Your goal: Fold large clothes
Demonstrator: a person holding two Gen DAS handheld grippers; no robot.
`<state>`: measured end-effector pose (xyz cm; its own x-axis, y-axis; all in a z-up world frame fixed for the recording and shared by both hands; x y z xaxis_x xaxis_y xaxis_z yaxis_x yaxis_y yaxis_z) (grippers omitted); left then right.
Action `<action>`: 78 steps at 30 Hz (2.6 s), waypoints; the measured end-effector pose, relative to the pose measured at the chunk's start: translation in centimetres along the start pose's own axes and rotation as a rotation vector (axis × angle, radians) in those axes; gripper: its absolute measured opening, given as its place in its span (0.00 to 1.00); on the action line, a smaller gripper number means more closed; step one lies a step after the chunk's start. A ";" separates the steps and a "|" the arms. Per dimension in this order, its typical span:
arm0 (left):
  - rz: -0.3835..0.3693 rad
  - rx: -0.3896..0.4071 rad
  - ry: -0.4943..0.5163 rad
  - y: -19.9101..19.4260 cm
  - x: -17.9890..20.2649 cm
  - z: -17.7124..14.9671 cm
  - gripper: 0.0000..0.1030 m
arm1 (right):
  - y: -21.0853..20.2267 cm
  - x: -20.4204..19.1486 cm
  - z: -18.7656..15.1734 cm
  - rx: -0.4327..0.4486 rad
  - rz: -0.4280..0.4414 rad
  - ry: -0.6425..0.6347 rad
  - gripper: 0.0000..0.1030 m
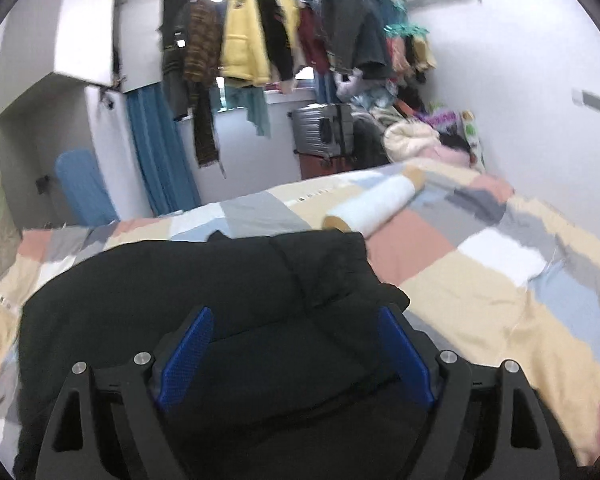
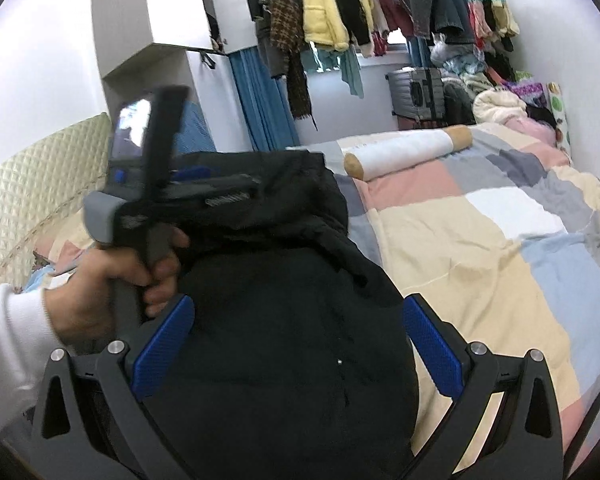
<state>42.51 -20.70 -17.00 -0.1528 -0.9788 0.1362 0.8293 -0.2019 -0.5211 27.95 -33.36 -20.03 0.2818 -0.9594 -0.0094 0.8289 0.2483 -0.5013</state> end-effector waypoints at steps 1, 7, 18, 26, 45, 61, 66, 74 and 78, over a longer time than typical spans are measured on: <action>0.000 -0.004 -0.035 -1.5 -0.9 0.6 0.82 | -0.4 -0.3 0.2 0.015 0.001 -0.008 1.00; 0.016 0.047 -0.114 -8.7 -4.5 3.7 0.82 | -2.2 -1.9 1.3 0.073 0.005 -0.046 1.00; -0.033 0.059 -0.192 -21.9 -9.3 4.1 0.82 | -5.5 -4.2 3.1 0.108 0.046 -0.092 1.00; -0.042 0.058 -0.288 -26.5 -13.9 0.3 0.82 | -8.4 -7.4 2.7 0.114 0.076 -0.109 1.00; 0.086 -0.130 -0.458 -26.3 -24.9 -11.1 0.82 | -5.5 -7.1 0.5 -0.014 0.073 -0.096 1.00; 0.155 -0.356 -0.758 -23.0 -33.2 -16.6 0.82 | 2.7 7.8 -10.3 -0.531 0.114 0.592 1.00; 0.165 -0.425 -0.858 -22.1 -34.7 -18.6 0.82 | 3.5 6.8 -12.6 -0.583 0.240 0.736 1.00; 0.085 -0.452 -1.102 -21.9 -37.1 -20.7 0.82 | 1.7 4.1 -8.8 -0.506 0.246 0.552 1.00; 0.118 -0.466 -1.127 -21.8 -37.6 -21.4 0.82 | 0.6 3.6 -7.8 -0.471 0.201 0.486 1.00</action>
<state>18.65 19.77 -28.78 0.6530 -0.4621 0.6000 0.4992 -0.3331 -0.7999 25.65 -37.71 -27.11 0.0693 -0.8791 -0.4715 0.4551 0.4485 -0.7693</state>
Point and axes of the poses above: each gripper's, at about its wrist camera, not at the fingertips, and y roughly the way its jaws point, x to its right, z to its top, the point moved 8 cm from there along y, roughly the way its jaws point, and after that the axes turned 14 degrees about -y, right-handed, at the moved point
